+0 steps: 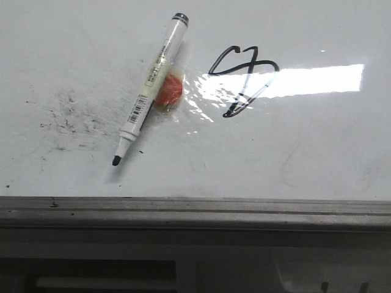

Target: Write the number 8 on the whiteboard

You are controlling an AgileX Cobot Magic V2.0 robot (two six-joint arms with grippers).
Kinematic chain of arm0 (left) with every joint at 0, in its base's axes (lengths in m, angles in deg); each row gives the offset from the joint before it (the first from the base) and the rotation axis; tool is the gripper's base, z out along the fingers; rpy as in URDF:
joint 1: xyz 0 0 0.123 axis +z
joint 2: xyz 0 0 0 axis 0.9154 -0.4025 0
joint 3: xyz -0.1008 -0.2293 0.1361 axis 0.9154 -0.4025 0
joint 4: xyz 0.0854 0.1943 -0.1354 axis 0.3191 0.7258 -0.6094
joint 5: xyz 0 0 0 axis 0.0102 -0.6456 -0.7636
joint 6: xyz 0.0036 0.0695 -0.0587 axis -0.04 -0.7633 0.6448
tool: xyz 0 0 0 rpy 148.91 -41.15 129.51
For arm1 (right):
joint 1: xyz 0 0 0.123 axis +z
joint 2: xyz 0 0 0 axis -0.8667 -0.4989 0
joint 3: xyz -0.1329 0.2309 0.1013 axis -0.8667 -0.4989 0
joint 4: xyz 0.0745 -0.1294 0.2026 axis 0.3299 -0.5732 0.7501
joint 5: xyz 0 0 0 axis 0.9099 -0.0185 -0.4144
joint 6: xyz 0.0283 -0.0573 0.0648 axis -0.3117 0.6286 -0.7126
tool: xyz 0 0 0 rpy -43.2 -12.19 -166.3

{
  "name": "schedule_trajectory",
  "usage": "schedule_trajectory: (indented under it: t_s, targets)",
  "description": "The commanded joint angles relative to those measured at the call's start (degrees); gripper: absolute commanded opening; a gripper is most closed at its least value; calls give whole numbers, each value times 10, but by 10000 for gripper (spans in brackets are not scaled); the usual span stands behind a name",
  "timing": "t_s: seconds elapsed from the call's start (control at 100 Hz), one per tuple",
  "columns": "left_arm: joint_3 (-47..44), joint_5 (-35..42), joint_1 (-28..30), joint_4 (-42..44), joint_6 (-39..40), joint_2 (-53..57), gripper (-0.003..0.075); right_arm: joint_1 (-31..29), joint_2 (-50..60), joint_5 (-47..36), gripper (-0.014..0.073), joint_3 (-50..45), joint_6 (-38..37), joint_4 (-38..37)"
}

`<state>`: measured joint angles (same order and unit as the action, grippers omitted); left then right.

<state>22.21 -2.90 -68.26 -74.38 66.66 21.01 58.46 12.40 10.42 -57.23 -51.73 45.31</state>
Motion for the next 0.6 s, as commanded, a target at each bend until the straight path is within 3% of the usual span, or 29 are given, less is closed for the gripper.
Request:
schedule_trajectory:
  t_s: [0.0, 0.59]
  targets:
    - [-23, 25, 2, 0, 5, 15, -20, -11, 25, 33, -64, -7, -4, -6]
    - [-23, 25, 2, 0, 5, 15, -20, -11, 24, 31, -64, -7, -4, -7]
